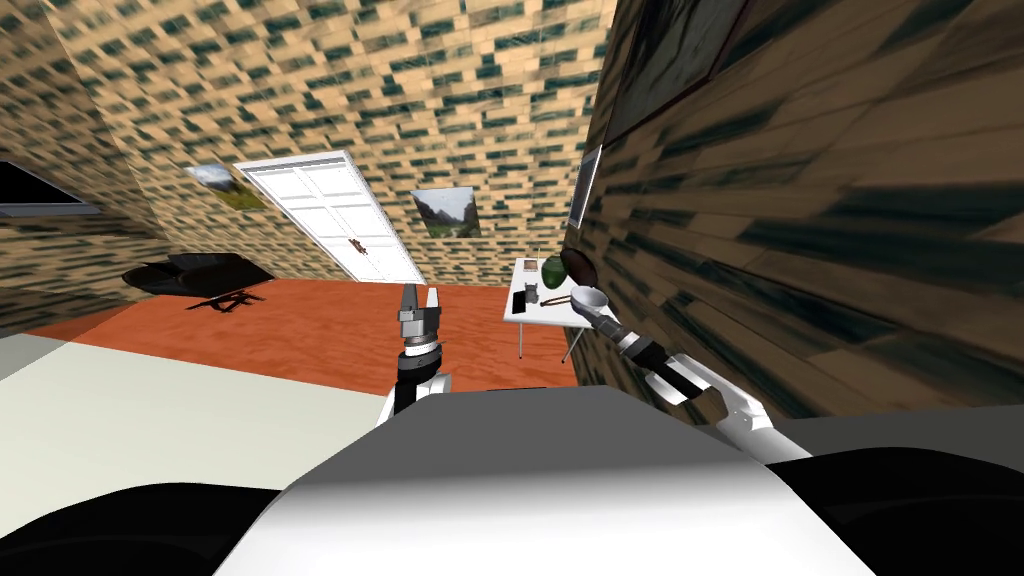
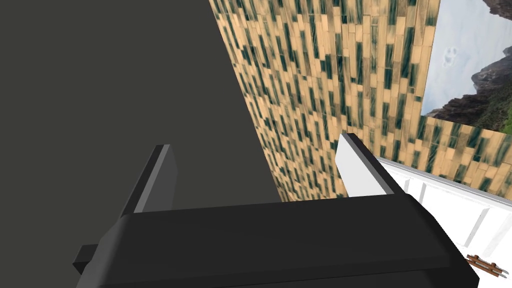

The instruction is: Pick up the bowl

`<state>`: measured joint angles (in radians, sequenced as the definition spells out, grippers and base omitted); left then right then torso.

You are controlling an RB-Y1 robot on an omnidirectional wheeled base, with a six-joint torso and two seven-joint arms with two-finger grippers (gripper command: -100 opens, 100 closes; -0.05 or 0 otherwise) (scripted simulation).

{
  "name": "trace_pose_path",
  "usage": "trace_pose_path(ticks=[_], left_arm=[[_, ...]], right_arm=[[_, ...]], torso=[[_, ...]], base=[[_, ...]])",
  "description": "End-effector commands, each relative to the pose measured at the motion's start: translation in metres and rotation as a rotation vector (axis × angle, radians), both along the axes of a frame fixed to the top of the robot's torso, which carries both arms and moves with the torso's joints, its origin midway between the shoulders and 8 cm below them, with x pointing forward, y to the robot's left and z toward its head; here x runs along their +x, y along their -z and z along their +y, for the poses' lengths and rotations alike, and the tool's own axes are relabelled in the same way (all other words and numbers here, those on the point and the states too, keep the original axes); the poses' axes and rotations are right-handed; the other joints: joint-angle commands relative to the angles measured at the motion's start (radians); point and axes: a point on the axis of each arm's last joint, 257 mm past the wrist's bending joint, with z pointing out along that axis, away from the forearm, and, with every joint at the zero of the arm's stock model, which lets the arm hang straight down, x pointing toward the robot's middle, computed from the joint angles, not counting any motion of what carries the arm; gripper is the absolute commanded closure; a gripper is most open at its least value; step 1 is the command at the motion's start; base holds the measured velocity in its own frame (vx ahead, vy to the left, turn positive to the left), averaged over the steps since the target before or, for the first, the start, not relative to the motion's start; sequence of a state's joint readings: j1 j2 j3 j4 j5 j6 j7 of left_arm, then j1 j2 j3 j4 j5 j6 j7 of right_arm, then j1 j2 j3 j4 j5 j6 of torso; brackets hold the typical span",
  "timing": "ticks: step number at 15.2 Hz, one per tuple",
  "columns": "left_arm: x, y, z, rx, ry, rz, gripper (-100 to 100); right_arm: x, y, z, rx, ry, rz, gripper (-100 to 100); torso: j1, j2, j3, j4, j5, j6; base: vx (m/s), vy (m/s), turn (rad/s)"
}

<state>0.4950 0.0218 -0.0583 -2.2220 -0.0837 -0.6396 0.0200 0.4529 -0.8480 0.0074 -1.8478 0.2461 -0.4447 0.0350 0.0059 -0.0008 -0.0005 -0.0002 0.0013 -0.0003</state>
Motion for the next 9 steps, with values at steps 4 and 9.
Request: trace_pose_path(ticks=[4,9], left_arm=[[0.0,0.0,0.0,0.0,0.0,0.0,0],[0.0,0.0,0.0,0.0,0.0,0.0,0]], right_arm=[[-0.001,0.015,-0.029,-0.134,-0.012,0.048,-100],[-0.002,0.021,-0.05,-0.248,-0.035,0.083,-100]], torso=[[-0.002,0.001,0.0,0.0,0.0,0.0],[0.0,0.0,0.0,0.0,0.0,0.0]], base=[[0.007,0.057,0.045],[0.017,0.07,0.066]])
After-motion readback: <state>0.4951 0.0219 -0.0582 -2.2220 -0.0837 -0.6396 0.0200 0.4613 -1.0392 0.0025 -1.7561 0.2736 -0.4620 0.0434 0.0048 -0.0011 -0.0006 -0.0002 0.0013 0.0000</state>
